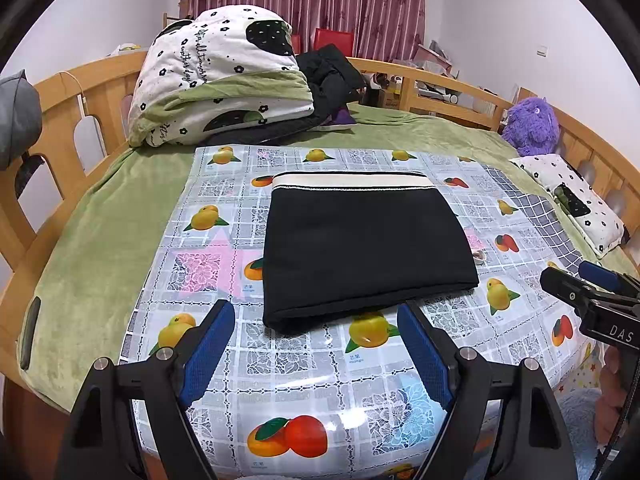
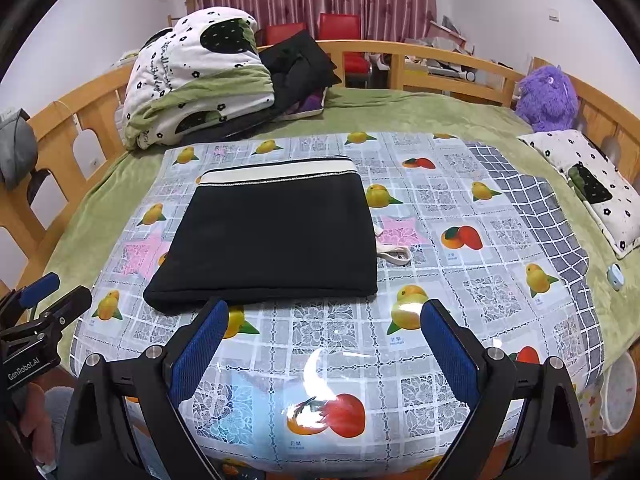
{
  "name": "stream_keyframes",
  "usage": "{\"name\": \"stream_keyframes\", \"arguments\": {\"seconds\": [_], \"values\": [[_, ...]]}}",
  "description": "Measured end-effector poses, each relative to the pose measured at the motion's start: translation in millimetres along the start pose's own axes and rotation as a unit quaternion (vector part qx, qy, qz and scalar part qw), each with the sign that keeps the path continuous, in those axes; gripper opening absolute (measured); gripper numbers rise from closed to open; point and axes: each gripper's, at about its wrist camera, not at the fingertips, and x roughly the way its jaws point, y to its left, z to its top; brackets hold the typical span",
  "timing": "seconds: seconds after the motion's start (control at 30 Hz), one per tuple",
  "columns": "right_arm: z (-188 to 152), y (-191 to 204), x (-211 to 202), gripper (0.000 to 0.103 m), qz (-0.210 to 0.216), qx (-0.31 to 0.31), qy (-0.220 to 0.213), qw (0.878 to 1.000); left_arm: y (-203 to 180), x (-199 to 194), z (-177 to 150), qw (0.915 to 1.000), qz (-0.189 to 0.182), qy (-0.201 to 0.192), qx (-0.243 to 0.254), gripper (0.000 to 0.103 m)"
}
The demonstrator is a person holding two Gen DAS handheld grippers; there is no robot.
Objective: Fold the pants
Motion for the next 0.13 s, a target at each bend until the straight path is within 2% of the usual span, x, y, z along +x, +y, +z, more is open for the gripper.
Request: {"name": "stream_keyframes", "arguments": {"seconds": [0.13], "values": [[-0.1,0.4,0.2,0.096,0.0,-0.001,0.001,1.0,-0.3,0.1,0.0,1.0,0.001,0.001,0.001,0.082]]}}
